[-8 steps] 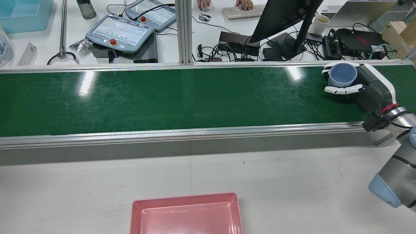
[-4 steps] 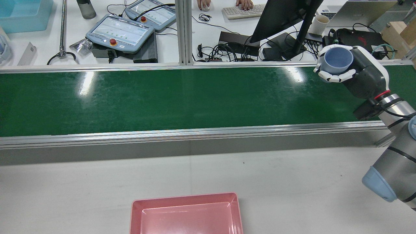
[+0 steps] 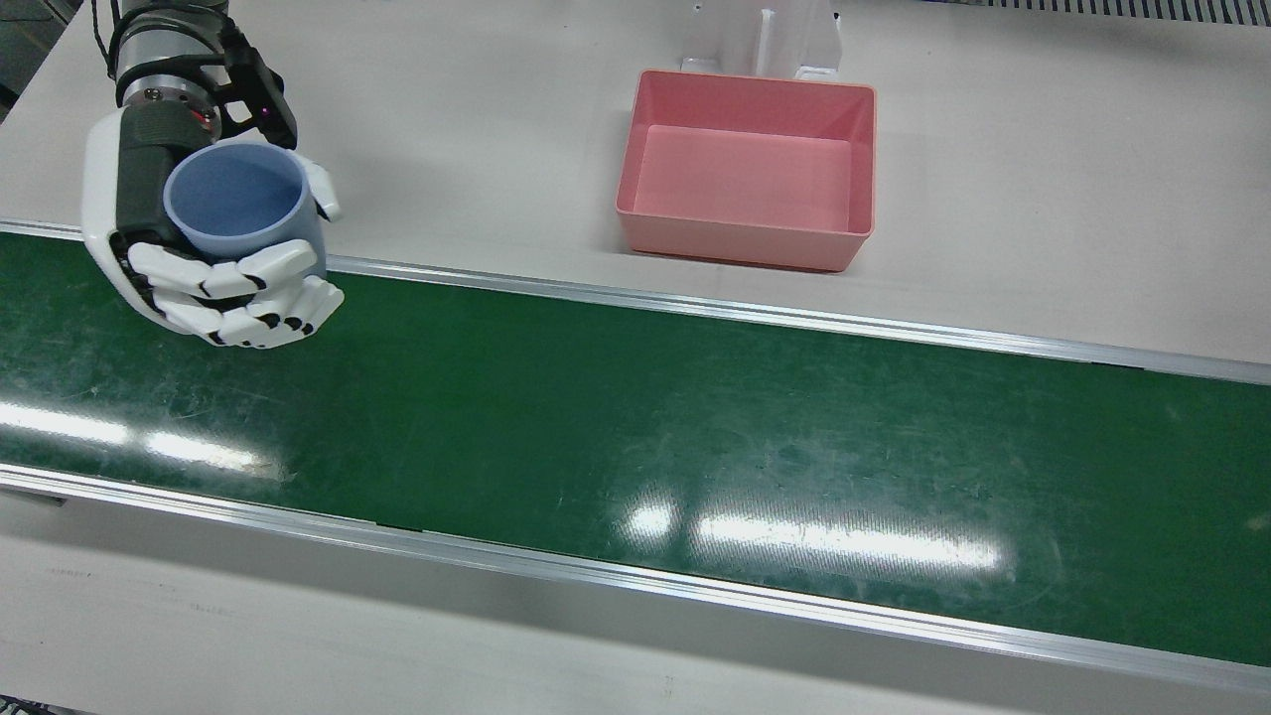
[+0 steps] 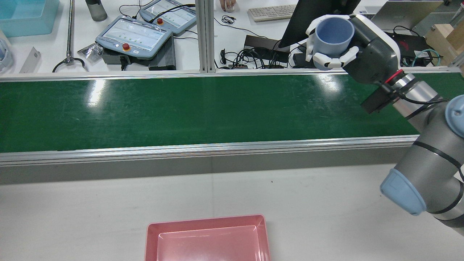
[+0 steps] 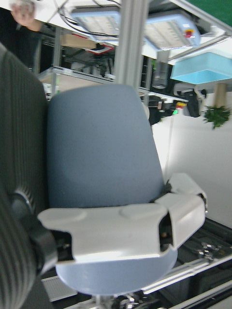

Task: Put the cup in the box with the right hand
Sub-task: 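Lift the blue cup and carry it with the right hand over the pink tray, then lower the cup into the pink tray and open the right hand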

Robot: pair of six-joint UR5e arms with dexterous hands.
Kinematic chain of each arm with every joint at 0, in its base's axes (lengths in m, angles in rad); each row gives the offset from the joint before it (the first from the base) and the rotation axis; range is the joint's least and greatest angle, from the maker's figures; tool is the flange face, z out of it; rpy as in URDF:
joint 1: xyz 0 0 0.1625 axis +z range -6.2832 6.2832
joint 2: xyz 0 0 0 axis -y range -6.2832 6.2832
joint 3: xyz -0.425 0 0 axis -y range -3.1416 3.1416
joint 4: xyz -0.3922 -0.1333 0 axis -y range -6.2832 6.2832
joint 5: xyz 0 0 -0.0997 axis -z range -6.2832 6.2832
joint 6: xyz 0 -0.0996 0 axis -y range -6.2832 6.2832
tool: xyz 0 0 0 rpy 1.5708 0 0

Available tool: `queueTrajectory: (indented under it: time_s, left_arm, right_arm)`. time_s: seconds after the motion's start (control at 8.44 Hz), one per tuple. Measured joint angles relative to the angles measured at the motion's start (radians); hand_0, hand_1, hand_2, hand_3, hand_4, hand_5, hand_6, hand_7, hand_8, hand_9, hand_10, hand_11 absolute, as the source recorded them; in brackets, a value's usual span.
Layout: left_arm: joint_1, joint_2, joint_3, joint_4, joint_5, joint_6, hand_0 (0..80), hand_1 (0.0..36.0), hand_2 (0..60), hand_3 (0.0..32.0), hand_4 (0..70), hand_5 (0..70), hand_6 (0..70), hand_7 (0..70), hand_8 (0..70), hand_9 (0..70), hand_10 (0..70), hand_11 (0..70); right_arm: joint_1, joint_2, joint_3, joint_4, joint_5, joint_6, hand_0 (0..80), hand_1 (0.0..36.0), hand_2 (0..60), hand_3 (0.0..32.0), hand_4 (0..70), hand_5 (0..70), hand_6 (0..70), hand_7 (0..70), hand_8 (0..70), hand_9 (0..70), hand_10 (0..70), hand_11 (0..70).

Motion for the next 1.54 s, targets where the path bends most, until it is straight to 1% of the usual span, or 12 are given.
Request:
queueTrajectory:
  time_s: [0.12,0.24,0.36,0.59,0.95,1.07,1.19,1.3,1.42,1.54]
  left_arm:
    - [0.000,0.000,0.000,0.000,0.000,0.000,0.0,0.0,0.0,0.0,0.0,0.0,0.0,0.0,0.0,0.0,0.0,0.0]
    - [0.000,0.000,0.000,0.000,-0.001,0.000,0.0,0.0,0.0,0.0,0.0,0.0,0.0,0.0,0.0,0.0,0.0,0.0]
    - [0.000,0.000,0.000,0.000,-0.001,0.000,0.0,0.0,0.0,0.0,0.0,0.0,0.0,0.0,0.0,0.0,0.0,0.0]
    - [0.000,0.000,0.001,0.000,-0.001,0.000,0.0,0.0,0.0,0.0,0.0,0.0,0.0,0.0,0.0,0.0,0.0,0.0]
    - [0.000,0.000,0.000,0.000,0.000,0.000,0.0,0.0,0.0,0.0,0.0,0.0,0.0,0.0,0.0,0.0,0.0,0.0]
    - [0.000,0.000,0.000,0.000,0.000,0.000,0.0,0.0,0.0,0.0,0.0,0.0,0.0,0.0,0.0,0.0,0.0,0.0]
    - [0.000,0.000,0.000,0.000,0.000,0.000,0.0,0.0,0.0,0.0,0.0,0.0,0.0,0.0,0.0,0.0,0.0,0.0]
    - [0.000,0.000,0.000,0.000,-0.001,0.000,0.0,0.0,0.0,0.0,0.0,0.0,0.0,0.0,0.0,0.0,0.0,0.0]
    - [0.000,0.000,0.000,0.000,-0.001,0.000,0.0,0.0,0.0,0.0,0.0,0.0,0.0,0.0,0.0,0.0,0.0,0.0]
    - [0.000,0.000,0.000,0.000,0.000,0.000,0.0,0.0,0.0,0.0,0.0,0.0,0.0,0.0,0.0,0.0,0.0,0.0]
  right_arm:
    - [-0.010,0.069,0.003,-0.017,-0.097,-0.011,80.0,36.0,60.0,0.0,70.0,30.7,58.5,70.0,70.0,70.0,70.0,70.0]
    - [-0.043,0.103,0.017,-0.027,-0.165,-0.015,80.0,36.0,60.0,0.0,70.0,30.3,58.2,70.0,70.0,70.0,70.0,70.0]
    - [-0.101,0.114,0.042,-0.041,-0.207,-0.015,80.0,36.0,60.0,0.0,70.0,30.3,58.1,70.0,70.0,70.0,70.0,70.0]
    - [-0.259,0.105,0.079,-0.056,-0.236,-0.016,80.0,36.0,60.0,0.0,70.0,31.0,57.8,70.0,70.0,70.0,70.0,70.0]
    - [-0.472,0.094,0.090,-0.058,-0.236,-0.018,80.0,36.0,60.0,0.0,70.0,31.5,57.7,70.0,70.0,70.0,70.0,70.0]
    - [-0.528,0.088,0.090,-0.058,-0.227,-0.028,80.0,36.0,60.0,0.0,70.0,31.2,56.5,70.0,70.0,70.0,70.0,70.0]
    - [-0.571,0.077,0.090,-0.056,-0.202,-0.041,80.0,30.9,10.1,0.0,53.5,25.5,49.5,70.0,70.0,70.0,57.5,70.0]
    - [-0.605,0.068,0.090,-0.053,-0.176,-0.053,61.4,7.5,0.0,0.0,32.1,10.7,34.7,70.0,46.1,70.0,26.2,38.7]
    - [-0.622,0.059,0.092,-0.051,-0.162,-0.057,51.6,1.9,0.0,0.0,28.0,3.0,18.4,70.0,7.5,26.1,3.9,6.5]
    - [-0.633,0.043,0.101,-0.049,-0.154,-0.059,45.6,0.3,0.0,0.0,31.7,0.1,19.8,70.0,4.1,23.0,0.2,0.3]
